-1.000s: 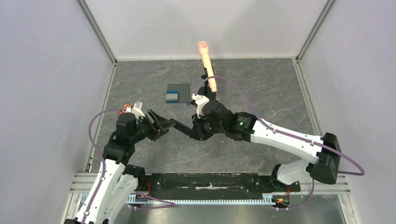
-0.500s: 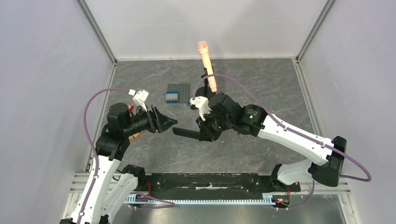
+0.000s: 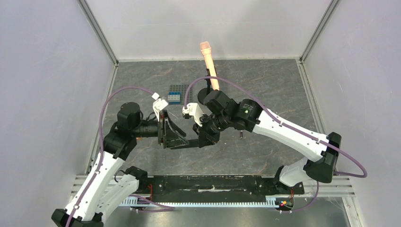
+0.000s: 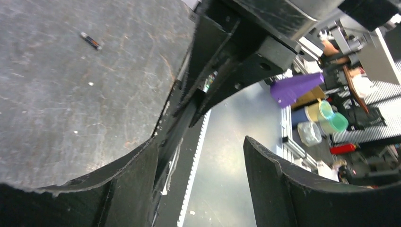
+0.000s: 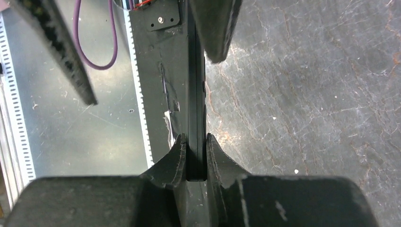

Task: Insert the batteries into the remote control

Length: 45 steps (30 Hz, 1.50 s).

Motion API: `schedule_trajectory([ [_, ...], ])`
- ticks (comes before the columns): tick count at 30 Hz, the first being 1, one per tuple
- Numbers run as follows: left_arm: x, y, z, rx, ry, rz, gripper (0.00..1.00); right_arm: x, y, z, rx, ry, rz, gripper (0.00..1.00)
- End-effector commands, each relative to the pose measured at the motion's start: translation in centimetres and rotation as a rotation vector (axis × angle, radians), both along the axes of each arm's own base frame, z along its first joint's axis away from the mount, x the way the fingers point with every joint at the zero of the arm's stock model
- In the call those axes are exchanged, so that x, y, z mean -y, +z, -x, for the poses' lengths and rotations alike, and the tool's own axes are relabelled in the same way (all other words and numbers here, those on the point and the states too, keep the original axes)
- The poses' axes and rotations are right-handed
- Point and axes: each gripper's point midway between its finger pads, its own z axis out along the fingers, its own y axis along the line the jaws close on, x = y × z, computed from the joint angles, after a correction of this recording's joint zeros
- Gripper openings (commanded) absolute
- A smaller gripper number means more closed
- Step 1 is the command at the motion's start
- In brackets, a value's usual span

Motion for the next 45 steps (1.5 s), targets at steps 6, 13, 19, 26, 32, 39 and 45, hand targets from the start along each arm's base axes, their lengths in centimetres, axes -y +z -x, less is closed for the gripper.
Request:
schedule_trajectory([
  [6,1.9,-2.6,1.9,-0.043,-0.138,-0.042,0.7,-1.1,3.2,0.2,0.052,0.095,-0.081,0.0],
  [13,2.1,-3.1,0.6,-0.016,-0.096,-0.082,0.65,-1.1,3.6,0.2,0.061,0.104,-0.085,0.0],
  [19,2.2,-3.2,1.0,-0.034,-0.135,-0.077,0.41,-1.2,3.4,-0.1,0.052,0.084,-0.076,0.0],
  [26,1.8,-2.1,1.6,-0.008,-0.163,-0.101,0.02,-2.1,5.2,-0.6,0.027,0.028,-0.115,0.08],
  [32,2.0,0.0,0.1,0.023,-0.055,-0.062,0.02,-2.3,7.7,-1.6,0.052,-0.095,-0.255,0.7],
  [39,2.3,4.8,-2.3,0.039,0.152,0.124,0.02,-1.1,10.6,-3.9,0.034,-0.438,-0.606,0.87],
  [45,1.5,7.5,-5.9,-0.109,0.412,0.298,0.02,-0.3,12.2,-2.4,-0.233,-0.526,-0.963,0.88],
])
